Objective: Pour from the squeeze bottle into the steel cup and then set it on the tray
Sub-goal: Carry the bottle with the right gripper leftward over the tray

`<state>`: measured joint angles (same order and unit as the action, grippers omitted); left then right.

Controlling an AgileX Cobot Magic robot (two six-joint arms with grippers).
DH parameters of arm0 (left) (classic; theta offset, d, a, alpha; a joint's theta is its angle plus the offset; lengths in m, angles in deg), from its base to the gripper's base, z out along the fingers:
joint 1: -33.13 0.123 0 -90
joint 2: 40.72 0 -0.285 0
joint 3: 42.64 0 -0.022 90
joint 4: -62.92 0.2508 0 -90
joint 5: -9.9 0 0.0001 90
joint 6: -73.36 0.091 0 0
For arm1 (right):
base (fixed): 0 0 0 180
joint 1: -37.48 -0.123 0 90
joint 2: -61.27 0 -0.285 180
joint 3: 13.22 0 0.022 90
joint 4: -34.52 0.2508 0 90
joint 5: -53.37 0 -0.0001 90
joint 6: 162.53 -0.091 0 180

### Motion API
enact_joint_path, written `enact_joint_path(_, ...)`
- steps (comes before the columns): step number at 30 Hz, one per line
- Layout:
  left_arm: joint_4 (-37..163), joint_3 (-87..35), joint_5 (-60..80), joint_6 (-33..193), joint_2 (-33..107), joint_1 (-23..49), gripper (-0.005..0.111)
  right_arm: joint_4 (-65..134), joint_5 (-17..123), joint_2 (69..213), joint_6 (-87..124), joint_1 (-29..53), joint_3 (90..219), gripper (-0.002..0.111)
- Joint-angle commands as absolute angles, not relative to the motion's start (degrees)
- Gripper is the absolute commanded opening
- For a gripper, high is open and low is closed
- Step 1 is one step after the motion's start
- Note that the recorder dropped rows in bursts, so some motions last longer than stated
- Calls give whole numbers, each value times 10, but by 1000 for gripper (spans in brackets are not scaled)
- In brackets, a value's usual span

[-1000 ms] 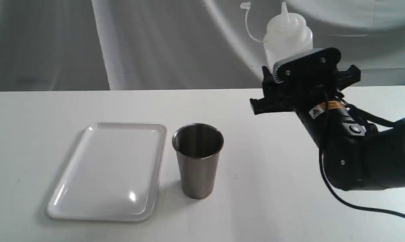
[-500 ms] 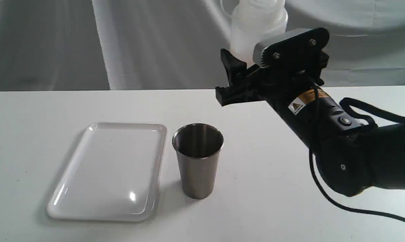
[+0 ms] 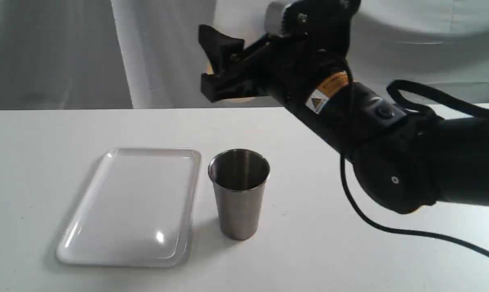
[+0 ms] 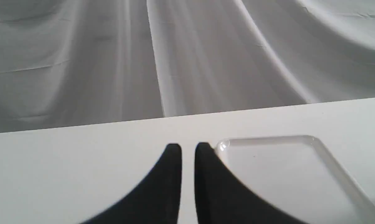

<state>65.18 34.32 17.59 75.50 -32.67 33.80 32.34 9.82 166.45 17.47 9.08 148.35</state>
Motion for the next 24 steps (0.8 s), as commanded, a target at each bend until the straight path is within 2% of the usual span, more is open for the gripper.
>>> enact_joint_path(1, 652, 346, 175, 754, -329, 335, 8, 311, 90, 1669, 168, 71, 1521, 5)
enact_joint_path(14, 652, 346, 175, 752, -329, 335, 8, 288, 48, 1815, 144, 5, 1656, 5)
enact_joint_path(24, 652, 346, 175, 754, -329, 335, 8, 296, 44, 1914, 145, -16, 1720, 5)
